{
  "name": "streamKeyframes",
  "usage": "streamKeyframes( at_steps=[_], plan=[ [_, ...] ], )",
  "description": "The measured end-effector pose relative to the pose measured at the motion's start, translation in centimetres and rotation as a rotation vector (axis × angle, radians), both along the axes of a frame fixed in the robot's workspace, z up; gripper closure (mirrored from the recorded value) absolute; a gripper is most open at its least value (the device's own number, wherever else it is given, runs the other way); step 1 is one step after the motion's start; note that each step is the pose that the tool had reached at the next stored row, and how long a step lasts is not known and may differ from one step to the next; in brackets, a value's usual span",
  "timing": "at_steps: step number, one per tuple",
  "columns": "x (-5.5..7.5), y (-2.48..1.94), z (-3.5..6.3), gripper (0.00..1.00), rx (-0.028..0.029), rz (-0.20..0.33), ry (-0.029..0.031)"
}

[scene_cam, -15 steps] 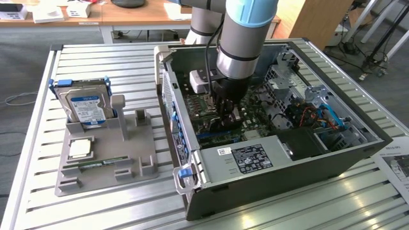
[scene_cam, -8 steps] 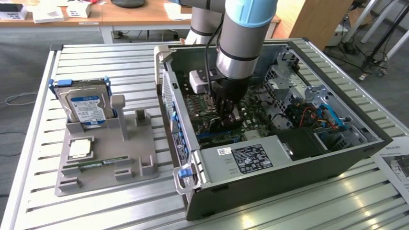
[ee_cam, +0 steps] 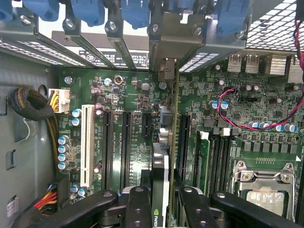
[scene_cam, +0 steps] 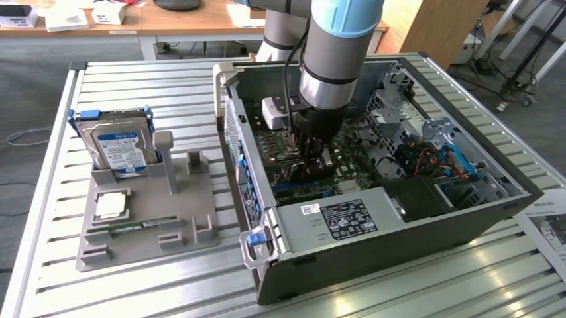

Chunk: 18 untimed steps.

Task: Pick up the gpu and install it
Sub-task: 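Insert the gpu into the slot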

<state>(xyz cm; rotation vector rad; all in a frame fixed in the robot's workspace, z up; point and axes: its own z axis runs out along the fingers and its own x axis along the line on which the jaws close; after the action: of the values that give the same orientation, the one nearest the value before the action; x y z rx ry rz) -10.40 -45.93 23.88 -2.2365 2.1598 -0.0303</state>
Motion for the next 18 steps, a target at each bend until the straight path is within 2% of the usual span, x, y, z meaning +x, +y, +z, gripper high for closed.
streamKeyframes(
  at_steps=[18],
  plan=[
    [-0.10, 0.00, -0.05, 0.73, -0.0001, 0.000, -0.0049]
  ],
)
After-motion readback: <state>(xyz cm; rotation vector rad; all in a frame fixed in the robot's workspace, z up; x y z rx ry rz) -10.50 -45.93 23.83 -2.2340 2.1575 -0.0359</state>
